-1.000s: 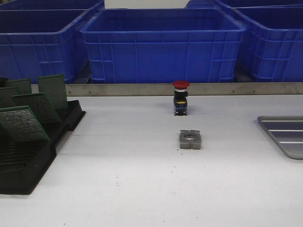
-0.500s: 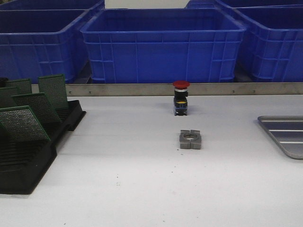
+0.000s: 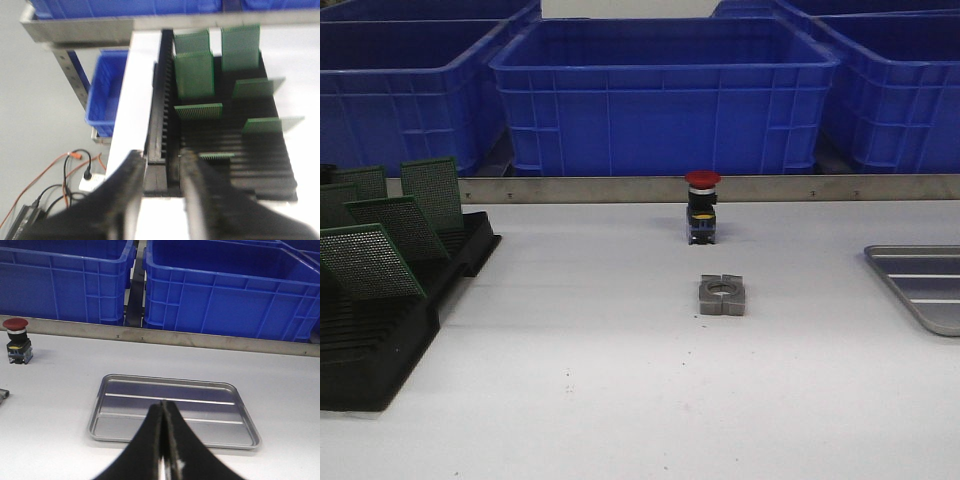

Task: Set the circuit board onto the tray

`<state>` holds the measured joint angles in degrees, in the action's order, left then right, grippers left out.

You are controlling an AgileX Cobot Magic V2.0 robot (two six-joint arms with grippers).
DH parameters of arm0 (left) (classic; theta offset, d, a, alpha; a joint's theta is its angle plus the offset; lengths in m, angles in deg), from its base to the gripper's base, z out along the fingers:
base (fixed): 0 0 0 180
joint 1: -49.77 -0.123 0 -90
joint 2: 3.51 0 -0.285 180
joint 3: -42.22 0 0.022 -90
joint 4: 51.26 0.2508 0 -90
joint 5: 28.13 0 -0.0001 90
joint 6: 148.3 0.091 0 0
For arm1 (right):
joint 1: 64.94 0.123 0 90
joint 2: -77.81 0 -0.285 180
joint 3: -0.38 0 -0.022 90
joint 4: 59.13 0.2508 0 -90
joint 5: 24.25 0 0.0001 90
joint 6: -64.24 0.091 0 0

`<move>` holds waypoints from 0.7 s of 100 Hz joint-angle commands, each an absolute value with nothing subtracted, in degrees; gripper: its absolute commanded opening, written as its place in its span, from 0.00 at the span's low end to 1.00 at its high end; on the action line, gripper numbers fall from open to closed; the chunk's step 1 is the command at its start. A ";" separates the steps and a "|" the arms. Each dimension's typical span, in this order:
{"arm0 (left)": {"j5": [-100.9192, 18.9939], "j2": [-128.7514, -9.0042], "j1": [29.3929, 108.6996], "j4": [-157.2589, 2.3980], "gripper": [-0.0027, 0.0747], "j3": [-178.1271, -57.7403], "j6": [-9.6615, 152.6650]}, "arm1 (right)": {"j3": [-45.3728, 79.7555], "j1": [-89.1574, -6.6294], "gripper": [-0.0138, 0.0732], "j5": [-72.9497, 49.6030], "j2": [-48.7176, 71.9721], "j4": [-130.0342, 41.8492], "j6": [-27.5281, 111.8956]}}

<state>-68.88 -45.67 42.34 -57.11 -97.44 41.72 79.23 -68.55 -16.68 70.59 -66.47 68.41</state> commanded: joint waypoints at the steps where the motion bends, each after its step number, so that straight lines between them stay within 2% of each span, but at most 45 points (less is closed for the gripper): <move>1: -66.95 -50.36 42.43 -61.83 0.55 -101.28 50.61 | 79.26 -68.90 0.09 -21.43 71.76 -67.09 68.25; 7: -67.30 -52.72 42.51 -64.22 0.61 -102.31 58.68 | 79.26 -68.90 0.09 -21.43 71.76 -67.09 68.25; 18: -69.90 -57.43 42.51 -69.05 0.61 -103.74 74.68 | 79.26 -68.90 0.09 -21.43 71.76 -67.09 68.25; 47: -75.63 -69.23 43.08 -72.94 0.61 -105.02 101.50 | 79.26 -68.90 0.09 -21.43 71.76 -67.09 68.25; 60: -74.32 -74.33 45.92 -72.94 0.61 -105.02 114.38 | 79.26 -68.90 0.09 -21.43 71.76 -67.09 68.25; 70: -68.98 -77.86 47.17 -71.97 0.61 -105.02 117.61 | 79.26 -68.90 0.09 -21.43 71.76 -67.09 68.25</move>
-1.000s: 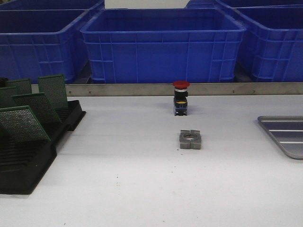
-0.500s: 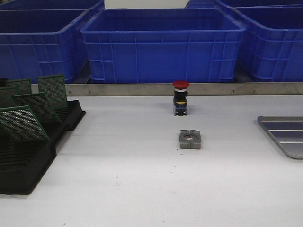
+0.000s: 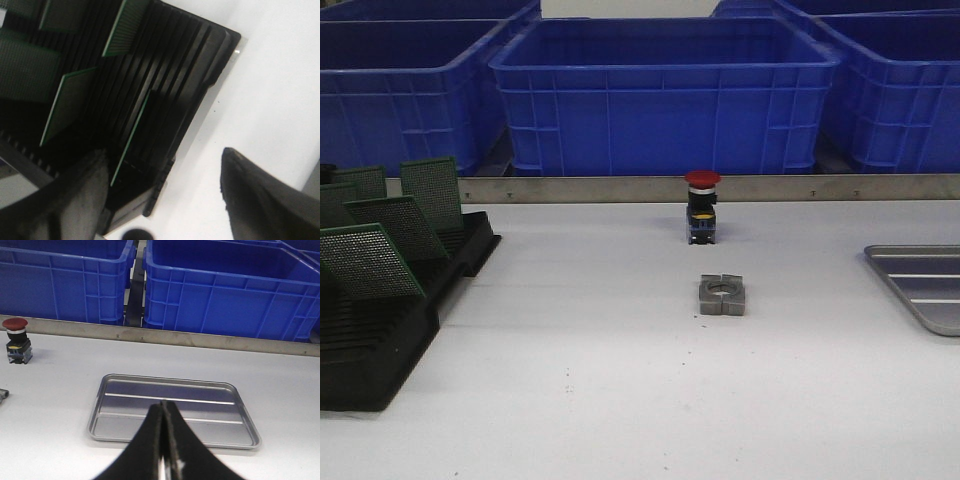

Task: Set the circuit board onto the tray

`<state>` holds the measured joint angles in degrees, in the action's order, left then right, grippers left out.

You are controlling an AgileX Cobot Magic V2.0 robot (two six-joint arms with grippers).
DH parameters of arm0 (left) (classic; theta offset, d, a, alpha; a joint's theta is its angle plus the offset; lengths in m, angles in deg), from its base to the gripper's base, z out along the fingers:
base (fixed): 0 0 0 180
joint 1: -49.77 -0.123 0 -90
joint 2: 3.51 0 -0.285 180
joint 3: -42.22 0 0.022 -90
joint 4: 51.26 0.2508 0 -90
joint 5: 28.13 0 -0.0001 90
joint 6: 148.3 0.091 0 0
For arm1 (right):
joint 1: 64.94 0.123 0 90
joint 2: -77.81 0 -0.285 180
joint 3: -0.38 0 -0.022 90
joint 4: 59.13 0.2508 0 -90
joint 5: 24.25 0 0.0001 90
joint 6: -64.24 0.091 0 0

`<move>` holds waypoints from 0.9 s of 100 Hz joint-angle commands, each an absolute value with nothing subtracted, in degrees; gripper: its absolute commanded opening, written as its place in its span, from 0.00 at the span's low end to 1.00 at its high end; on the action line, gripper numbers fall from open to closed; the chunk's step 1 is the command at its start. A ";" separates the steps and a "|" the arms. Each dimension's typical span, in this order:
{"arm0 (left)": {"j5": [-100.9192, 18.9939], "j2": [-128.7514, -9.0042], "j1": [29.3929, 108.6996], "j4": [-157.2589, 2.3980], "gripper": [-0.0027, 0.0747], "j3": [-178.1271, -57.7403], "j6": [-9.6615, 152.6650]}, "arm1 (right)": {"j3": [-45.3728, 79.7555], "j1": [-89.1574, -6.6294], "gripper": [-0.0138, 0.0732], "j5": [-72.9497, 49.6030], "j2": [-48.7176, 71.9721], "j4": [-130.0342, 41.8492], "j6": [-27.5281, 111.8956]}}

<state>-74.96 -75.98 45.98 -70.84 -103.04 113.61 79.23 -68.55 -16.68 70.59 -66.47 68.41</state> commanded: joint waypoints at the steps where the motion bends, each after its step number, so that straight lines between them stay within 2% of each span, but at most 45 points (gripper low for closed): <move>1: -68.54 -78.36 47.17 -71.77 0.61 -105.02 117.61 | 79.26 -68.90 0.09 -21.43 71.76 -67.09 68.25; 47: -61.03 -92.90 47.17 -69.94 0.58 -105.02 117.61 | 79.26 -68.90 0.09 -21.43 71.76 -67.09 68.25; 57: -61.03 -93.47 47.17 -70.04 0.46 -105.02 117.61 | 79.26 -68.90 0.09 -21.43 71.76 -67.09 68.25; 79: -60.94 -93.47 47.17 -70.04 0.03 -105.02 117.61 | 79.26 -68.90 0.09 -21.43 71.76 -67.09 68.25; 90: -61.21 -93.12 47.17 -70.04 0.01 -105.02 117.61 | 79.26 -68.90 0.09 -21.43 71.76 -67.09 68.25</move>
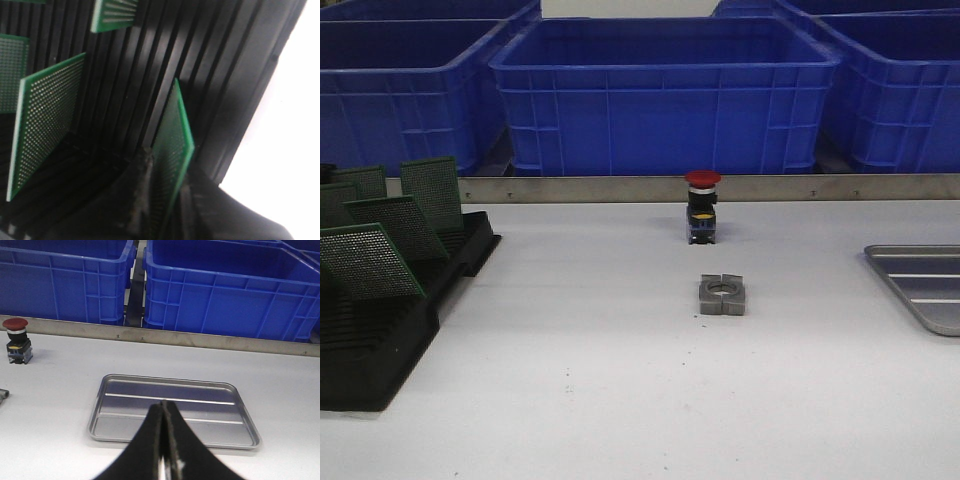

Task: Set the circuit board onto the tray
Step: 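Grasp a green perforated board in the black rack with the left gripper and lift, then carry the board toward the table center as the right gripper approaches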

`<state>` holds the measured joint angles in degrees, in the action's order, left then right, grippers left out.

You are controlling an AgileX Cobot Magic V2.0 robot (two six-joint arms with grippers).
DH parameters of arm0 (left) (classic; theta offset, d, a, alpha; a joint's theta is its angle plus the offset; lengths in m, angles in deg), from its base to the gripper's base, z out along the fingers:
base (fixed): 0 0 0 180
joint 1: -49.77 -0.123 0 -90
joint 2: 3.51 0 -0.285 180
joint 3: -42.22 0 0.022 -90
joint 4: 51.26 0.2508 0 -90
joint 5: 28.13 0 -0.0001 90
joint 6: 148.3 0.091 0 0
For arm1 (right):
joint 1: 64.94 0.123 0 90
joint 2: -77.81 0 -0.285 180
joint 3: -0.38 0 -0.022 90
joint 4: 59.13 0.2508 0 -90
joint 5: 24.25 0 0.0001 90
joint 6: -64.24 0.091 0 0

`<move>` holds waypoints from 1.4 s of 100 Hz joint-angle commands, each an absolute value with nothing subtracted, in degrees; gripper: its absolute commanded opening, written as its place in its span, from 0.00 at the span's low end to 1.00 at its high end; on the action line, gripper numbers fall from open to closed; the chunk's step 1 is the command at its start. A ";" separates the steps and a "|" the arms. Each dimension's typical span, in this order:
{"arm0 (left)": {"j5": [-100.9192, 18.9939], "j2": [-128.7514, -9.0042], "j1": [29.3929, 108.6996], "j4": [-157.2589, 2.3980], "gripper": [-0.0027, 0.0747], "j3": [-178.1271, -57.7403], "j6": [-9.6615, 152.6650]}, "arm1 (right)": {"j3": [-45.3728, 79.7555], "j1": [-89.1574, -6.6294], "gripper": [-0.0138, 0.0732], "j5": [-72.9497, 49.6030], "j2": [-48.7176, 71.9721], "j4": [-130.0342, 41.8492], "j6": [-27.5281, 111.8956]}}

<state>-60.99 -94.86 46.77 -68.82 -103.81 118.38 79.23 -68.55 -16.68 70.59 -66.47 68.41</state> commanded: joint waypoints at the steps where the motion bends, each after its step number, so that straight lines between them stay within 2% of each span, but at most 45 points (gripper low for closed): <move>1: -61.41 -93.13 47.17 -70.04 0.01 -105.02 117.61 | 79.26 -68.90 0.09 -21.43 71.76 -67.09 68.25; 24: -70.06 -88.41 47.17 -70.88 0.01 -106.55 117.61 | 79.26 -68.90 0.09 -21.43 71.76 -67.09 68.25; 39: -80.69 -84.85 47.17 -77.12 0.01 -107.96 117.61 | 79.26 -68.90 0.09 -21.43 71.76 -67.09 68.25; 62: -84.04 -82.93 47.97 -99.23 0.01 -107.85 117.61 | 79.26 -68.90 0.09 -21.43 71.76 -67.09 68.25; 110: -84.20 -92.99 69.77 -134.67 0.01 -107.71 117.61 | 79.26 -68.90 0.09 -21.49 71.76 -67.09 68.25; 140: -84.74 -97.82 74.55 -141.50 0.01 -107.71 117.61 | 79.26 -68.90 0.09 -21.49 71.76 -67.09 68.25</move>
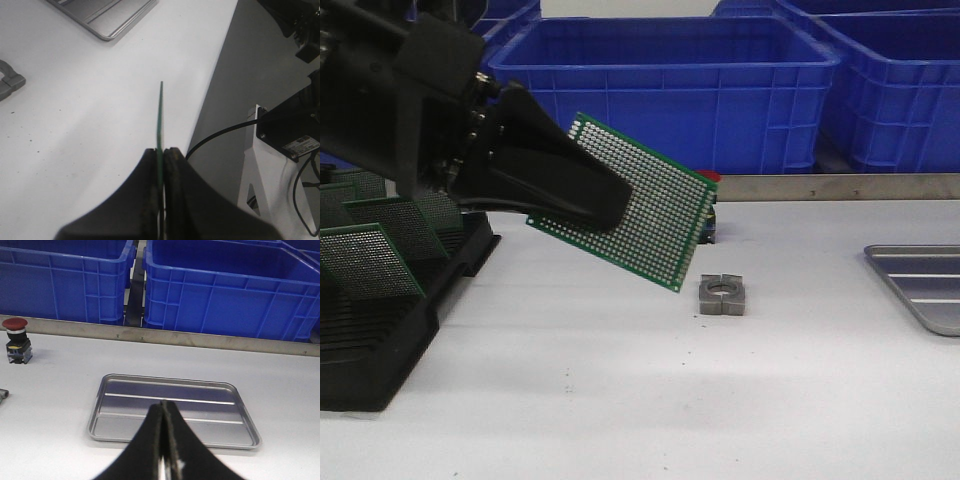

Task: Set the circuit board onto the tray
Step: 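Carry the board toward the table center as the right gripper approaches, then grasp the board's free edge with the right gripper beside the left gripper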

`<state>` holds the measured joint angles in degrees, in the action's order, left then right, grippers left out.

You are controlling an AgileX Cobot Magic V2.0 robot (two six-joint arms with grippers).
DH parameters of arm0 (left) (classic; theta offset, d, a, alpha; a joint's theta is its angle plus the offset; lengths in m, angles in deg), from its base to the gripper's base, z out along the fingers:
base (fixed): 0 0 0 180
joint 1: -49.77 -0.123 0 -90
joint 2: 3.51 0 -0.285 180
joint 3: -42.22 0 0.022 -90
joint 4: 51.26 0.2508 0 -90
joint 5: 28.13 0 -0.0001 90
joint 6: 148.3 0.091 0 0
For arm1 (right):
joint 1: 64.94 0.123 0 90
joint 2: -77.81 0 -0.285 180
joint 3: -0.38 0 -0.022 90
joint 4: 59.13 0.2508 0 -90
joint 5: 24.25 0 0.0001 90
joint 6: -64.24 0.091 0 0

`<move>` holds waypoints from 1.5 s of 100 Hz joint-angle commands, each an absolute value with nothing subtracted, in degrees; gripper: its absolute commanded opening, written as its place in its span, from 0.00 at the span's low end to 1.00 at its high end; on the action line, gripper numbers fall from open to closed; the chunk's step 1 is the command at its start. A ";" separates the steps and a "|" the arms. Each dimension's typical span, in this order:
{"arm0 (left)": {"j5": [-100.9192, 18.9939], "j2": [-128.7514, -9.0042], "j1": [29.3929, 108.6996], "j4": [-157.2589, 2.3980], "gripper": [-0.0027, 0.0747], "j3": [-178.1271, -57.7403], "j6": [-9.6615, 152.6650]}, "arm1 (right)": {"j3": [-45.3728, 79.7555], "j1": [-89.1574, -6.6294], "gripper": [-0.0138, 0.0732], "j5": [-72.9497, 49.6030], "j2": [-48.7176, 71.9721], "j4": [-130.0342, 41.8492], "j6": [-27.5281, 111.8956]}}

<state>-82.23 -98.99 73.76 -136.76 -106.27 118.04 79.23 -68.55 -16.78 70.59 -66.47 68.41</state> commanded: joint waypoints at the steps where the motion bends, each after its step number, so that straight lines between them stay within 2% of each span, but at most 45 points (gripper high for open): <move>1: -84.74 -97.94 74.55 -141.64 0.01 -107.71 117.61 | 79.26 -68.90 0.09 -21.49 71.76 -67.09 68.25; 31: -84.83 -98.08 74.65 -143.92 0.01 -107.71 117.61 | 78.91 -68.79 0.09 -21.51 71.72 -65.81 68.37; 45: -84.83 -98.08 74.65 -143.92 0.01 -107.71 117.61 | 75.25 -68.79 0.09 -17.47 69.67 -63.93 68.37; 59: -84.83 -98.08 74.65 -143.92 0.01 -107.71 117.61 | 68.75 -68.79 0.09 -11.17 63.00 -63.88 68.37; 79: -84.83 -98.08 74.65 -143.92 0.01 -107.71 117.61 | 55.18 -68.79 0.09 6.41 48.81 -57.94 68.10; 100: -84.83 -98.08 74.65 -143.92 0.01 -107.71 117.61 | 49.01 -66.85 0.11 10.95 35.82 -43.96 57.07; 107: -84.83 -98.08 74.65 -143.92 0.01 -107.71 117.61 | 48.52 -65.05 0.17 11.81 31.95 -36.68 52.07; 114: -84.83 -98.08 74.65 -143.92 0.01 -107.71 117.61 | 47.96 -63.21 0.29 12.52 27.94 -29.47 46.56; 128: -84.83 -98.08 74.65 -143.92 0.01 -107.71 117.61 | 46.15 -60.06 0.64 13.65 19.98 -12.76 34.96; 133: -84.83 -98.08 74.65 -143.92 0.01 -107.71 117.61 | 45.24 -59.38 0.72 14.74 17.01 -7.31 29.50; 138: -84.83 -98.08 74.65 -143.92 0.01 -107.71 117.61 | 44.19 -59.06 0.75 16.23 13.92 -2.30 23.04; 150: -84.83 -98.08 74.65 -143.92 0.01 -107.71 117.61 | 41.10 -58.99 0.75 22.04 6.35 9.75 11.51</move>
<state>-82.13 -99.61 74.17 -140.28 -106.27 118.04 44.54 -59.13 18.89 10.06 -1.46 21.42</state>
